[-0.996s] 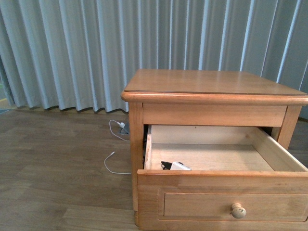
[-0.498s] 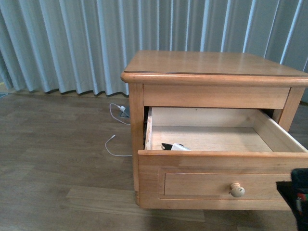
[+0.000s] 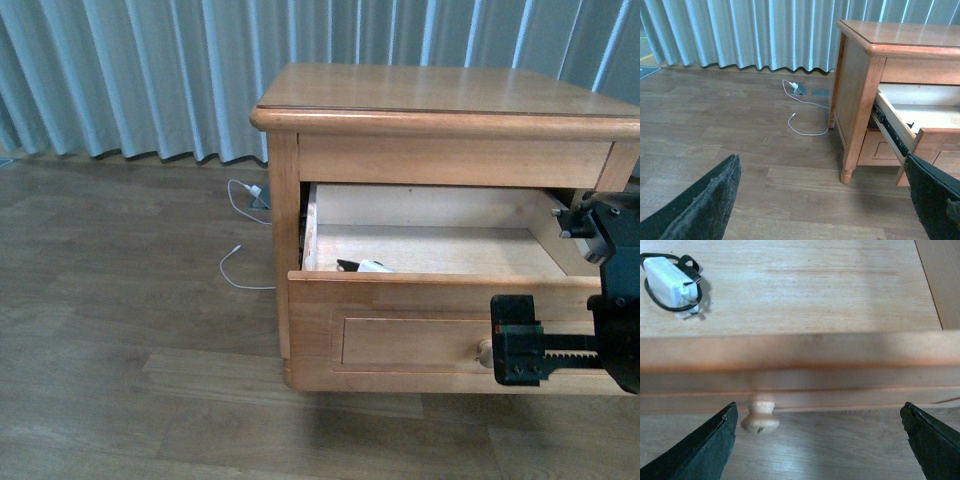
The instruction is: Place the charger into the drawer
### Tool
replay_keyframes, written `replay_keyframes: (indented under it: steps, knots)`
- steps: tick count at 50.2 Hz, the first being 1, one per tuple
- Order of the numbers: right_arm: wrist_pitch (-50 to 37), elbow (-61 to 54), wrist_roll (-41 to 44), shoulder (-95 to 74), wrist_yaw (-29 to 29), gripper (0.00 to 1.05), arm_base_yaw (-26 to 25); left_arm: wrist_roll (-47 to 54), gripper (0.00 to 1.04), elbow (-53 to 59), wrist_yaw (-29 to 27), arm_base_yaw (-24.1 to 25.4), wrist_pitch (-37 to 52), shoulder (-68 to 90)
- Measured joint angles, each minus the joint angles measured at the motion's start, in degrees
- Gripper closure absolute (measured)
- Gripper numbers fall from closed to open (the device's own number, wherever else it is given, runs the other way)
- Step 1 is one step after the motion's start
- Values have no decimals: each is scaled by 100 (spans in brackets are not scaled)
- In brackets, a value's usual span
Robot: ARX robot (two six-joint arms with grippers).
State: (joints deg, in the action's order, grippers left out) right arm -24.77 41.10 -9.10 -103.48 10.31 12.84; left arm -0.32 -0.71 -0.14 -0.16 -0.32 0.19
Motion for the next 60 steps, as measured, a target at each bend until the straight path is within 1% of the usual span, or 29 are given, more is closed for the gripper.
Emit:
replay_keyframes:
  steps: [12,20,29,41,51,60]
  knots:
    - [-280,509,-155,-577,184,8,4,0,6,0,0,0,0,0]
    - [-673,798,-192,-931,367,8,7,0,6,0,0,0,0,0]
    - [-804,1279,-315,-1375,525,8,4,0,6,0,0,0,0,0]
    - [-767,2048,-601,-1934,743,8,-11,2,6,0,0,0,0,0]
    - [-538,2865,-981,-2448,1029,8,-70,2,6,0,0,0,0,0]
    - [-363,3571,-1156,-2857,1215,8,-122,2,6,0,0,0,0,0]
